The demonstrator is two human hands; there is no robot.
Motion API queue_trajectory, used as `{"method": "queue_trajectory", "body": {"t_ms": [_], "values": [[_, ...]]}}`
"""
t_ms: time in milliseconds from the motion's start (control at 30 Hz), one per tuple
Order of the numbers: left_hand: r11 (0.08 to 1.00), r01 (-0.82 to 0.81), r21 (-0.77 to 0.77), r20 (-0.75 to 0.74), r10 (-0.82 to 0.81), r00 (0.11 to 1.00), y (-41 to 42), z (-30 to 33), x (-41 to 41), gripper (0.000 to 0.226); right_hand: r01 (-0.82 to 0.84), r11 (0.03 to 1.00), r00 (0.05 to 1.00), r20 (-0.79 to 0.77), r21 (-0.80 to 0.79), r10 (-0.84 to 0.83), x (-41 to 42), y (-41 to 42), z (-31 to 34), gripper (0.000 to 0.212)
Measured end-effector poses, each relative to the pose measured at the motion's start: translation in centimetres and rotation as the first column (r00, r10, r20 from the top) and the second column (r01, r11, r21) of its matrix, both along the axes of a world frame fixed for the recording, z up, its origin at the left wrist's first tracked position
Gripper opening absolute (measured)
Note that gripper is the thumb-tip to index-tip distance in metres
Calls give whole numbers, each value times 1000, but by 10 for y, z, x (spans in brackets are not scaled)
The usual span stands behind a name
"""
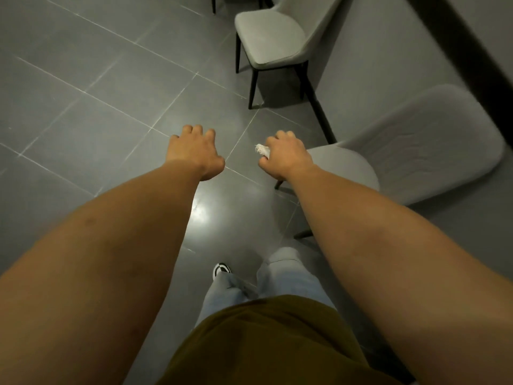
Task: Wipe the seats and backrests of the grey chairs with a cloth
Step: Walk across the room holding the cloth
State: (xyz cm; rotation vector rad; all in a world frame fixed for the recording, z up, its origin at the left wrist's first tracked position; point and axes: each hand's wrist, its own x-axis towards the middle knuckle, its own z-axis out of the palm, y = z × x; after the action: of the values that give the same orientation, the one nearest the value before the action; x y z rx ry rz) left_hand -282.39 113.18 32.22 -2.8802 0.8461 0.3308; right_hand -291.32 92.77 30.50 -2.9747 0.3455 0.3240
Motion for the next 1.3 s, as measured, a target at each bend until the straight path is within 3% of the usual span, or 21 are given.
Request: {"method": "queue_trajectory", "body": {"t_ms": [300, 633, 867, 1300], "values": [[1000, 17, 12, -10, -17, 1000, -45, -6, 152, 59, 6, 1000, 1000, -1, -1, -6, 162, -51, -2, 48], [989, -150, -1, -13, 150, 989, -140, 2, 355, 61, -120, 993, 993, -4, 12, 121, 396, -147, 2, 45], [974, -224, 34, -24, 225, 974, -153, -2, 480, 61, -179, 982, 984, -13, 61, 180, 543, -169, -4, 45], [991, -130, -33, 22, 131, 991, -179, 3, 810, 59, -67, 998, 998, 18, 18, 67, 830, -192, 5, 44]]}}
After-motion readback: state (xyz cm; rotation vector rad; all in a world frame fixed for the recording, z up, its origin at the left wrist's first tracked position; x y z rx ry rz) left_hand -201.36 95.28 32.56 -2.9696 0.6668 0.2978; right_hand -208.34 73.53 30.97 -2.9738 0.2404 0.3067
